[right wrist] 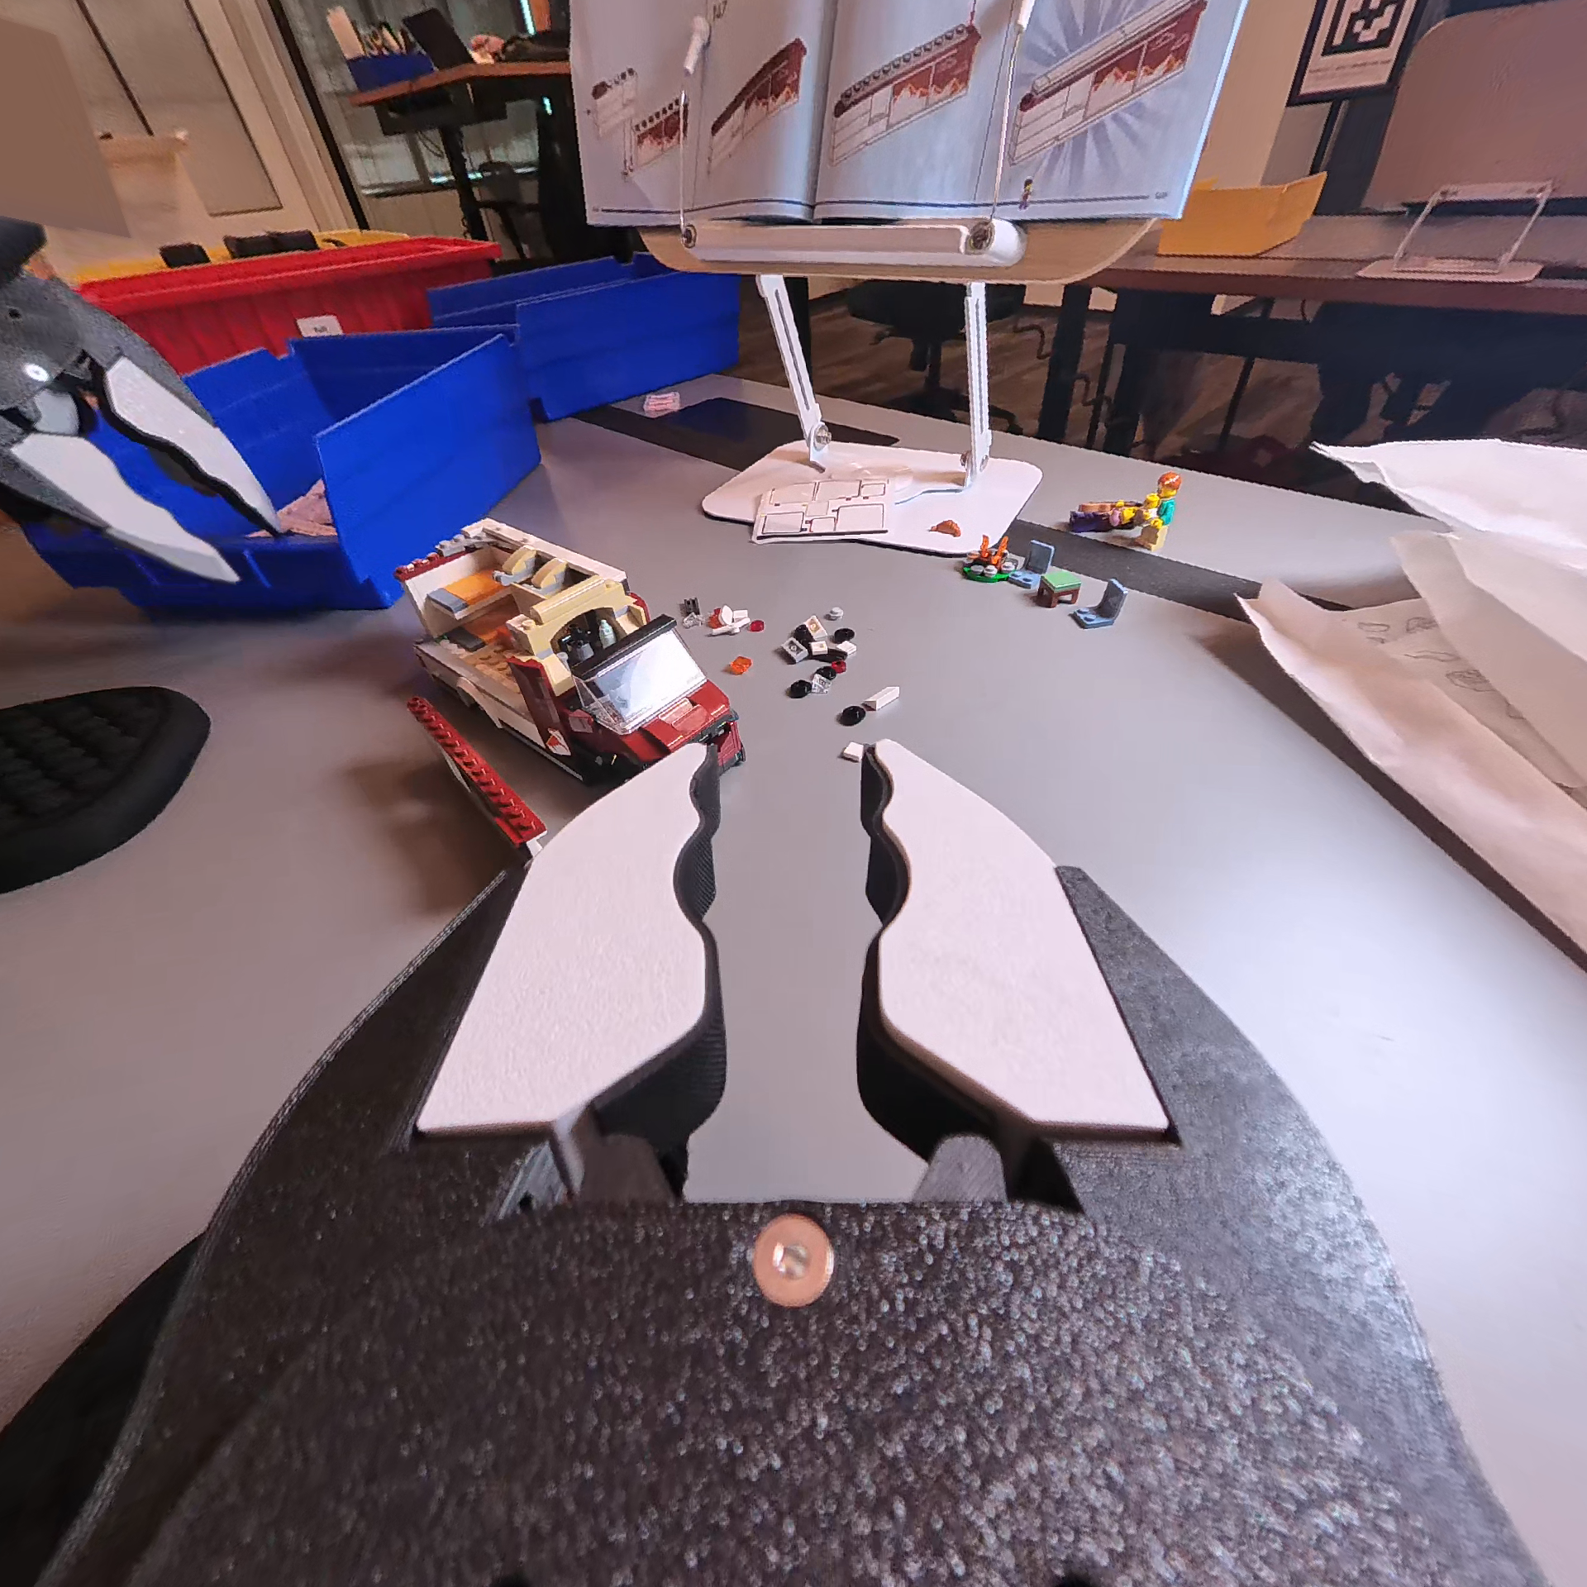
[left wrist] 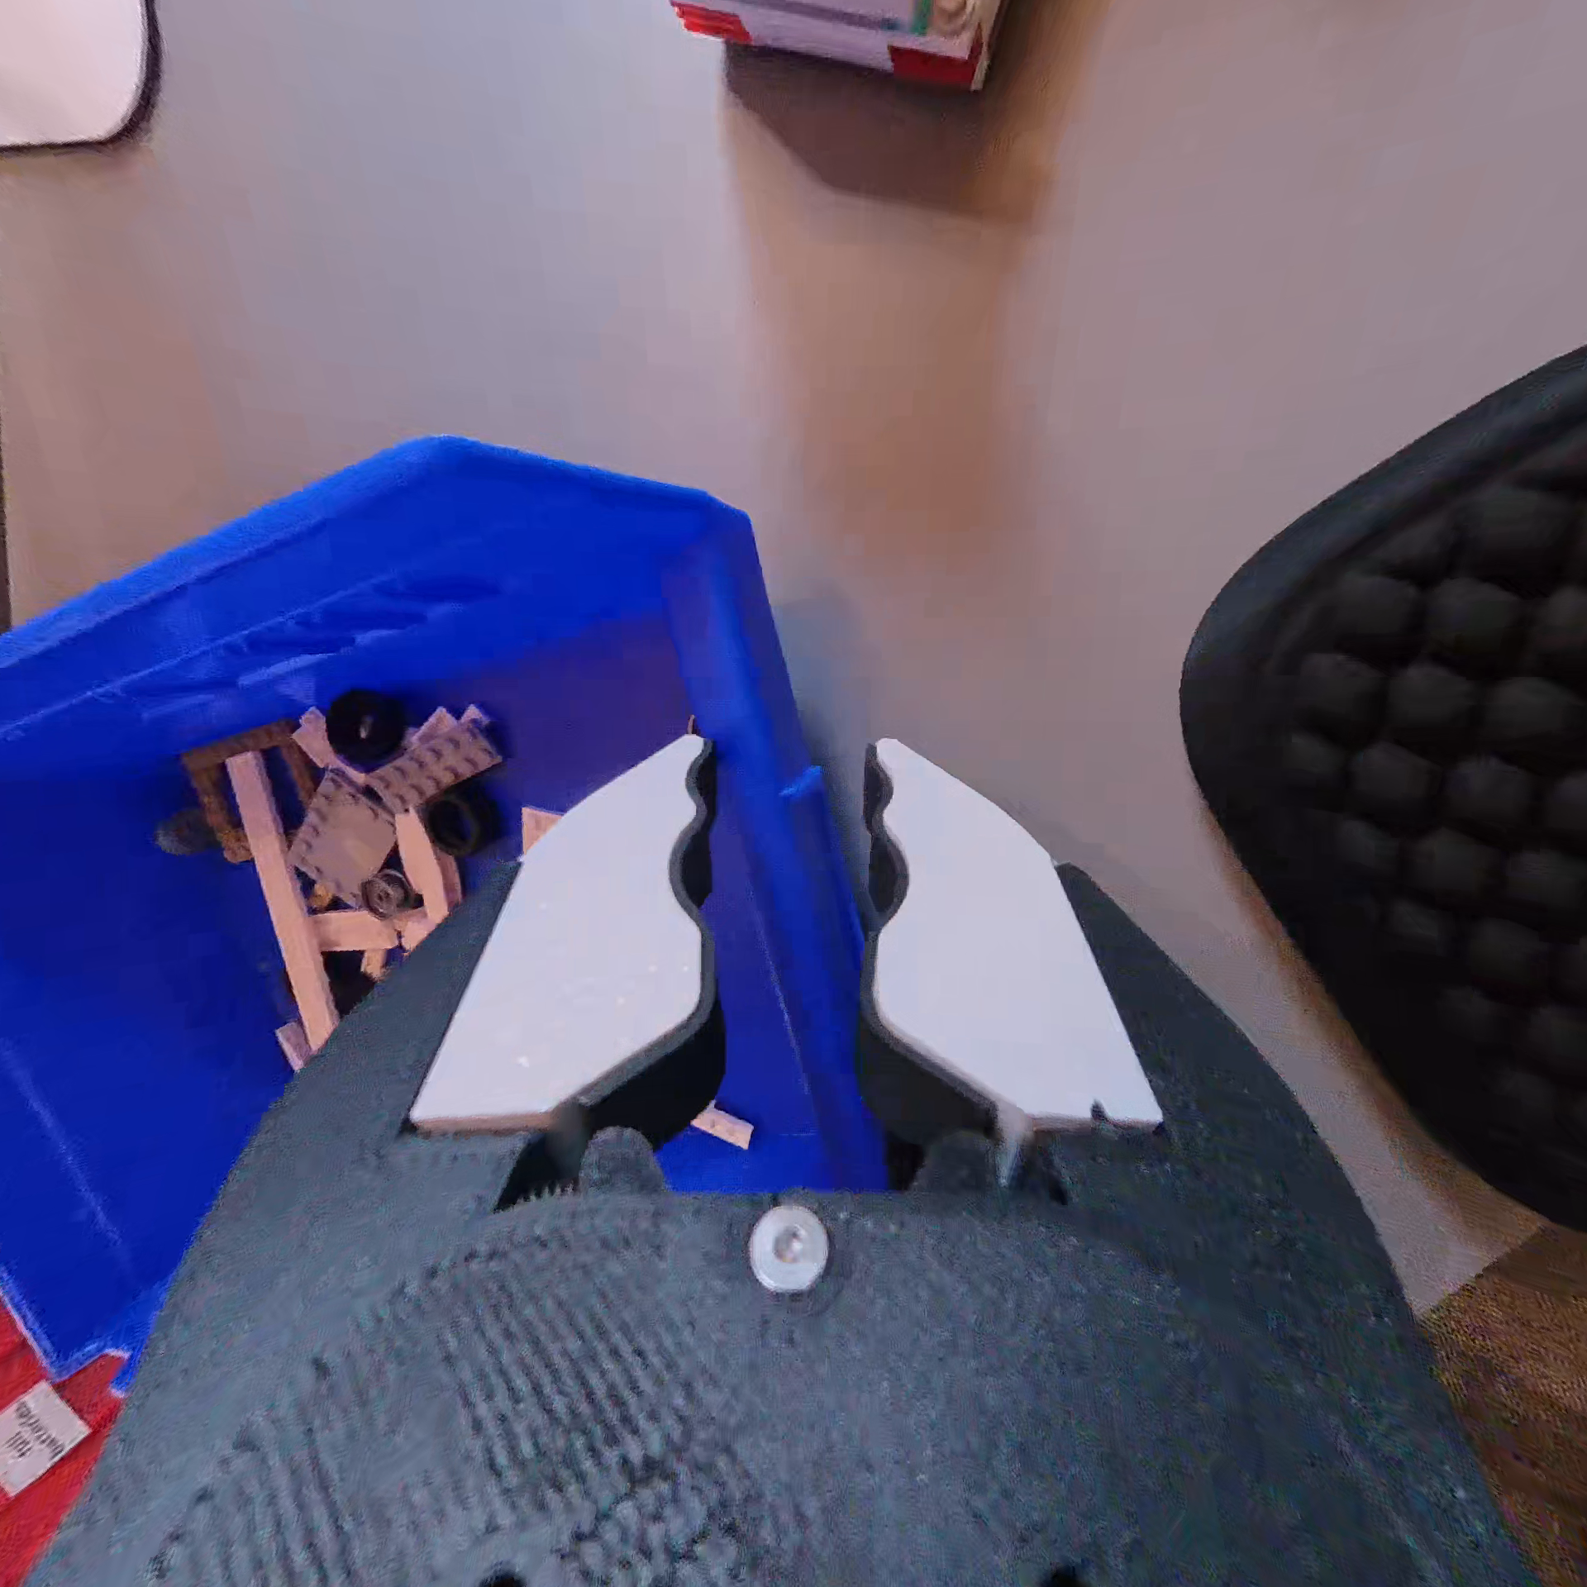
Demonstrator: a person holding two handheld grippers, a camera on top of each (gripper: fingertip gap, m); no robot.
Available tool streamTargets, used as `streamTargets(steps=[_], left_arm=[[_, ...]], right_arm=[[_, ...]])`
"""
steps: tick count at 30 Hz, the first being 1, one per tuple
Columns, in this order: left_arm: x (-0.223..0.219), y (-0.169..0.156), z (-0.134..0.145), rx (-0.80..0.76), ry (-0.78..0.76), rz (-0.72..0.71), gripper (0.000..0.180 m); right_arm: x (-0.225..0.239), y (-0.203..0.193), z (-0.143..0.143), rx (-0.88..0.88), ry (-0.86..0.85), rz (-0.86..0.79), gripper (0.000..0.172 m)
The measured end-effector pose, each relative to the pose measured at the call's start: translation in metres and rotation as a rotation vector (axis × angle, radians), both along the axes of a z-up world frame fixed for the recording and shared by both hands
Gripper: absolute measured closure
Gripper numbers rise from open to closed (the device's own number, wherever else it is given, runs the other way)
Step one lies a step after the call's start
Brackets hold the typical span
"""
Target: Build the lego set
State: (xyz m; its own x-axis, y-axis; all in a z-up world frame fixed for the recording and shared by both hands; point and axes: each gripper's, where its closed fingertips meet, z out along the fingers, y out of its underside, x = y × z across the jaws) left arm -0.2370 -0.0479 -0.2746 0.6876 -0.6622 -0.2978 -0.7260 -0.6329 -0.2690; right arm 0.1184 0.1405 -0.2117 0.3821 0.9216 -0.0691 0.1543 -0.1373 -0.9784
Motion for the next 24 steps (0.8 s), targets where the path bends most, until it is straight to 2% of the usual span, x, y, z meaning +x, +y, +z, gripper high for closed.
streamTargets(steps=[2,3,5,6,8,9,12,16,18,22,24], left_arm=[[-0.006,0.003,0.002,0.005,0.008,0.012,0.160],[-0.010,0.002,0.001,-0.002,0.021,0.017,0.157],[-0.016,-0.003,-0.004,-0.043,0.028,0.043,0.139],[-0.015,-0.005,-0.006,-0.047,0.012,0.045,0.138],[-0.015,-0.007,-0.012,-0.065,-0.005,0.048,0.151],[-0.018,-0.008,-0.016,-0.072,0.014,0.037,0.152],[-0.020,-0.009,-0.016,-0.091,-0.010,0.034,0.153],[-0.041,-0.014,-0.015,-0.098,0.062,0.063,0.153],[-0.041,-0.009,-0.002,-0.024,0.076,0.073,0.146],[0.028,0.027,0.047,0.250,-0.188,-0.005,0.130],[0.070,0.044,0.051,0.295,-0.334,-0.063,0.116]], right_arm=[[0.001,0.001,0.000,-0.003,0.004,0.000,0.141],[0.001,0.001,-0.001,-0.005,0.005,0.001,0.141],[0.001,0.001,-0.002,-0.010,0.005,0.007,0.141],[0.000,0.001,-0.003,-0.012,0.002,0.011,0.141],[-0.001,0.001,-0.006,-0.019,-0.004,0.017,0.141],[-0.002,0.001,-0.007,-0.022,-0.007,0.021,0.141],[-0.005,0.002,-0.011,-0.026,-0.030,0.031,0.141],[-0.008,0.004,-0.019,-0.035,-0.068,0.053,0.141],[-0.011,0.005,-0.023,-0.033,-0.098,0.070,0.141],[-0.025,0.006,-0.031,-0.025,-0.162,0.143,0.140],[-0.037,0.005,-0.033,-0.010,-0.196,0.196,0.140]])
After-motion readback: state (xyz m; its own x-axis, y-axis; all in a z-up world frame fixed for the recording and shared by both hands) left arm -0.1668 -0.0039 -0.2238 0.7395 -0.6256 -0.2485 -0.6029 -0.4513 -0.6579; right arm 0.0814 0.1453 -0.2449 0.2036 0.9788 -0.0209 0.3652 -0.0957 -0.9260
